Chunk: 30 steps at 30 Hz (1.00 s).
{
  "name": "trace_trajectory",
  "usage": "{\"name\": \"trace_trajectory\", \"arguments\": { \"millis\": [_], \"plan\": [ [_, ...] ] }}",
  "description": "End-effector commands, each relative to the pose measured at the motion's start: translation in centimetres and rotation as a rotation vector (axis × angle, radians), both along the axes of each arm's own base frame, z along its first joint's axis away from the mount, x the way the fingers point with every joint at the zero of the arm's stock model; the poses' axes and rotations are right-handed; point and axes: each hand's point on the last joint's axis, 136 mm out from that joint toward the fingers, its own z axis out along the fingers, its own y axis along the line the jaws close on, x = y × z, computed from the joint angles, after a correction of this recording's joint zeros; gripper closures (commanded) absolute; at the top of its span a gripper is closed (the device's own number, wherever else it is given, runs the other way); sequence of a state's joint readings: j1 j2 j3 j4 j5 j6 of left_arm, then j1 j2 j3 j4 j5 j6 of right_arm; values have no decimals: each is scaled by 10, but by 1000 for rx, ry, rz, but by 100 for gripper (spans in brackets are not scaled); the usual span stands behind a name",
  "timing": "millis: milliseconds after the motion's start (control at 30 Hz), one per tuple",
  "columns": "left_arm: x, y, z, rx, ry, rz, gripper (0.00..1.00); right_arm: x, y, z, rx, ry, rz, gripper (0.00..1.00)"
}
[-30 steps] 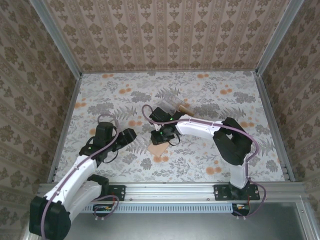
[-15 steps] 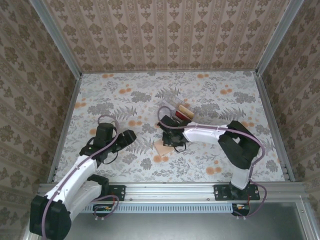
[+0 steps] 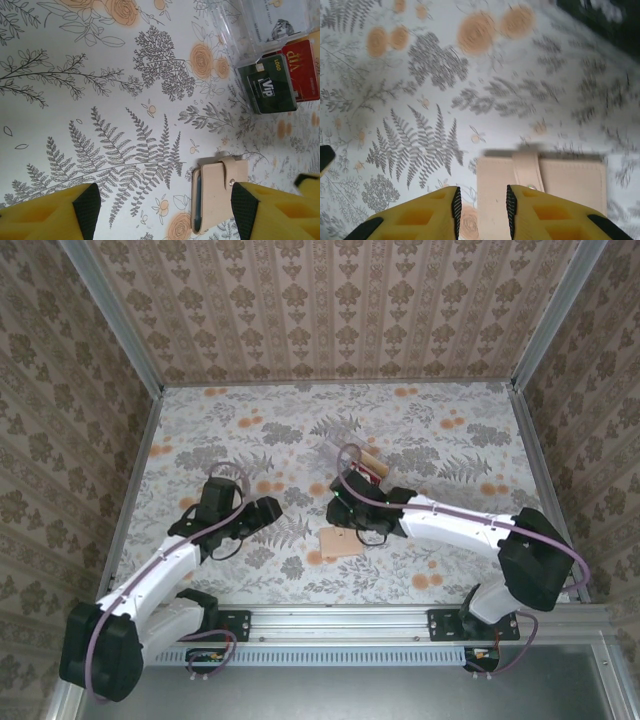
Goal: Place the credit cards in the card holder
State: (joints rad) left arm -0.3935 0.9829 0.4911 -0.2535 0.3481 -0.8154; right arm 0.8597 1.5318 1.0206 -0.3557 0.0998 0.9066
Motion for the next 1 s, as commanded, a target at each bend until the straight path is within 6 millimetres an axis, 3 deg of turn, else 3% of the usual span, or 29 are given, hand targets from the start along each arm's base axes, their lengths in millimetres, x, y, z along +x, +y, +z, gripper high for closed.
{"name": "trace_trajectory", "arguments": {
  "millis": [0, 267, 433, 800, 967],
  "plan": [
    [9, -10, 16, -11, -47, -37, 28, -10, -10, -31, -202, 66, 249, 66],
    [9, -18, 14, -8, -33, -64, 27, -13, -5, -72, -220, 210, 286, 66],
    [7, -26, 14, -13, -23, -95, 27, -21, -29, -89, -266, 261, 156, 65],
    [-6, -53, 15, -18, -10, -202, 27, -55, -59, -94, -31, 320, -210, 60],
    [-23, -63, 13, -26, 12, -243, 28, -73, -67, -87, 26, 302, -245, 57]
  ]
}}
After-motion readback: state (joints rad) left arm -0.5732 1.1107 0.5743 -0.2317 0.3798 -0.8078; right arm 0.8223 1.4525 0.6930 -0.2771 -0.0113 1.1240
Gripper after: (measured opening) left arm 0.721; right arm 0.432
